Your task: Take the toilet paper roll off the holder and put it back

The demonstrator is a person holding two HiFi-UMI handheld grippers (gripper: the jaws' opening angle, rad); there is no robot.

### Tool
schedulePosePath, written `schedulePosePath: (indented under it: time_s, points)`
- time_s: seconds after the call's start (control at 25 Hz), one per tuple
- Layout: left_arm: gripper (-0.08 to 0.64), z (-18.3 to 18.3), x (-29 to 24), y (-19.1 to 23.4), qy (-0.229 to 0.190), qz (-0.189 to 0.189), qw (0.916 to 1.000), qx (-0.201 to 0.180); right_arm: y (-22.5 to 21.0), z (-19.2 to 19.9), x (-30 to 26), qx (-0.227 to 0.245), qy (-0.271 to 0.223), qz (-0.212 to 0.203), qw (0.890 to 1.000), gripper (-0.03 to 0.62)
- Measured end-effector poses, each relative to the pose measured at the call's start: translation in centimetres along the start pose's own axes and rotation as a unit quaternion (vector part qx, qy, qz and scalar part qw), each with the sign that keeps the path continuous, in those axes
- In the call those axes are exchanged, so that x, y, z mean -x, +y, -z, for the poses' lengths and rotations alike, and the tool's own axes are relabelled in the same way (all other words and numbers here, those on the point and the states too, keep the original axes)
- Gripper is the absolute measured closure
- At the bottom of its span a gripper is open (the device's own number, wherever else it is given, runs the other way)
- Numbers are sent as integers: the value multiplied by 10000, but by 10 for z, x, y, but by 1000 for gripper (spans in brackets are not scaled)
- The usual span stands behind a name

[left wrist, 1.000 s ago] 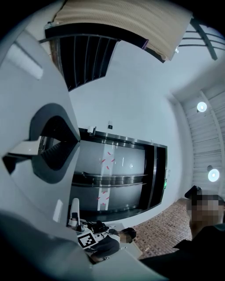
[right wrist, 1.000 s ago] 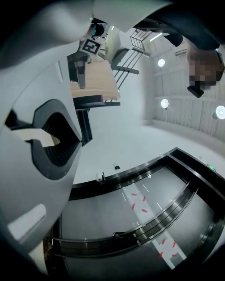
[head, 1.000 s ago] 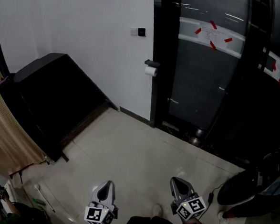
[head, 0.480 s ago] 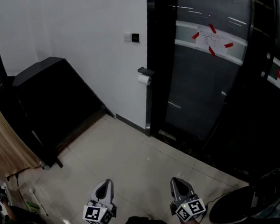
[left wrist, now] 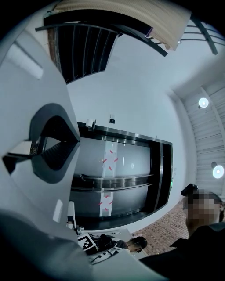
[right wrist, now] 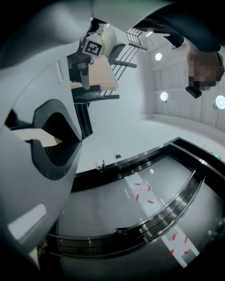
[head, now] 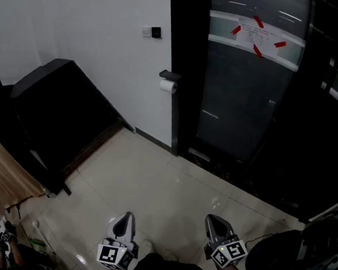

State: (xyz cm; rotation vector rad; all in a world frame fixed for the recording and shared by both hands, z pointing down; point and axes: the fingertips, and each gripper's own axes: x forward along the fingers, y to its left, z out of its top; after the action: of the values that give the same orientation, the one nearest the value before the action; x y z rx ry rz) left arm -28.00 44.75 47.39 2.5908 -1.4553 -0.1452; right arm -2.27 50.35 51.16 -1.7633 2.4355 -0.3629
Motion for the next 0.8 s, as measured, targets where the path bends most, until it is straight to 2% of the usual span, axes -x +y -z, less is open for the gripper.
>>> schedulePosePath:
  time_s: [0.36,0.8]
  points:
    - [558,5,-56,20,87,110,9999,-26,-28,6,-45,-138,4,107,9998,580]
    - [558,-8,-176,64,96,768,9970,66,-65,-30,-131,149,-147,676,9975,580]
